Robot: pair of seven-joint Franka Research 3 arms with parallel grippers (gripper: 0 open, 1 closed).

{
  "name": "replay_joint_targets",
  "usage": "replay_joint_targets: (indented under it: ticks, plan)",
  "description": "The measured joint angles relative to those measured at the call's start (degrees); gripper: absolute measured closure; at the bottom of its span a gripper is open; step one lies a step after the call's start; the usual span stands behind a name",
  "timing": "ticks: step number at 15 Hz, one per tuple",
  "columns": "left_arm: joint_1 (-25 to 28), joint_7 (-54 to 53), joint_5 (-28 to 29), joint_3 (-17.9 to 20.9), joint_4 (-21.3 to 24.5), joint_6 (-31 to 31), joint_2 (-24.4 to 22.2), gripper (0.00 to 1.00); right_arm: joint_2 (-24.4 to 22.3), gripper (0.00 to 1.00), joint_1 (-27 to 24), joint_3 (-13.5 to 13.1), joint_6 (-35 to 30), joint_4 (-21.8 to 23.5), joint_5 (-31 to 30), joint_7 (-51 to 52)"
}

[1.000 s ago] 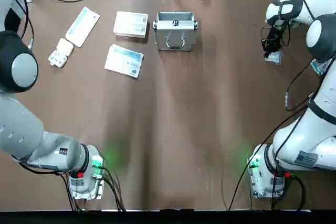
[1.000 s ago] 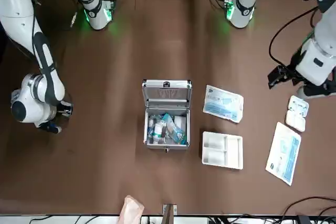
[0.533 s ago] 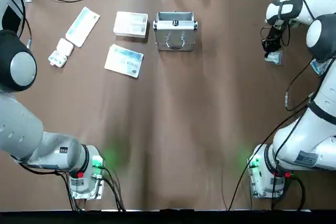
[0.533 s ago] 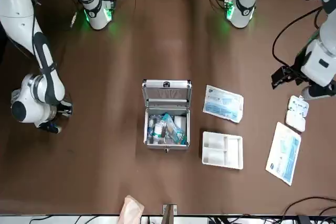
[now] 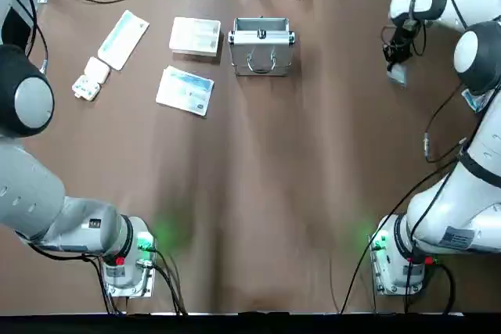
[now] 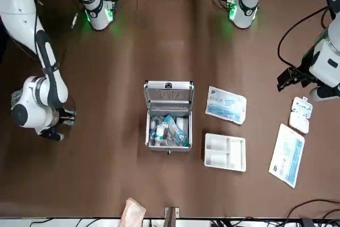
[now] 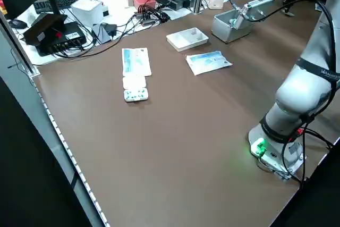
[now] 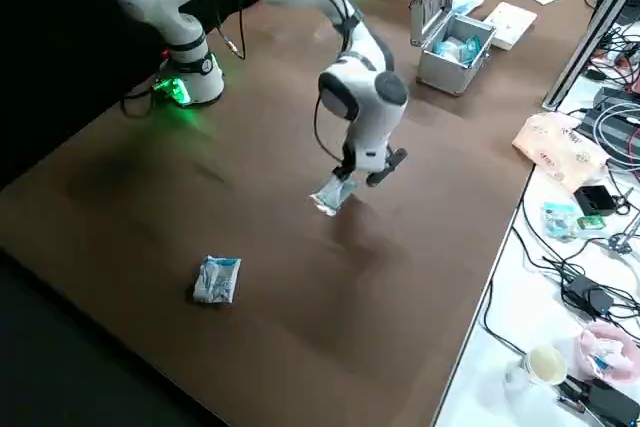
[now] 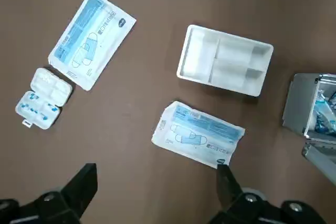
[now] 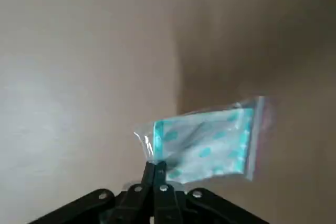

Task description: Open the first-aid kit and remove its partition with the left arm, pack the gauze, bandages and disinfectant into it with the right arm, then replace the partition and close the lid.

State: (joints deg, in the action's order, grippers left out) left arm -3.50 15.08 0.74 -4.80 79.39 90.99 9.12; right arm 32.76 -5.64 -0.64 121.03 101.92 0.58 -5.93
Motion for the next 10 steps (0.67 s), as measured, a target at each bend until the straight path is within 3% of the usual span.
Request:
replay_joint_targets:
  ticks: [4, 7, 10]
  plan:
    - [1.4, 0.0, -0.7, 0.1, 0.0, 0.4, 0.0, 0.00, -2.1, 0.99, 2.0, 4.5, -9.9, -7.5, 2.3, -12.8]
    - [3.2, -0.1, -1.6, 0.1, 0.0, 0.5, 0.0, 0.00, -2.5, 0.99, 4.3, 7.2, -11.3, -11.7, 3.1, -21.6]
    - [4.1, -0.4, -2.5, -0.1, 0.2, 0.5, 0.0, 0.00, -2.5, 0.99, 10.0, 8.6, -11.2, -17.4, 8.7, -30.9]
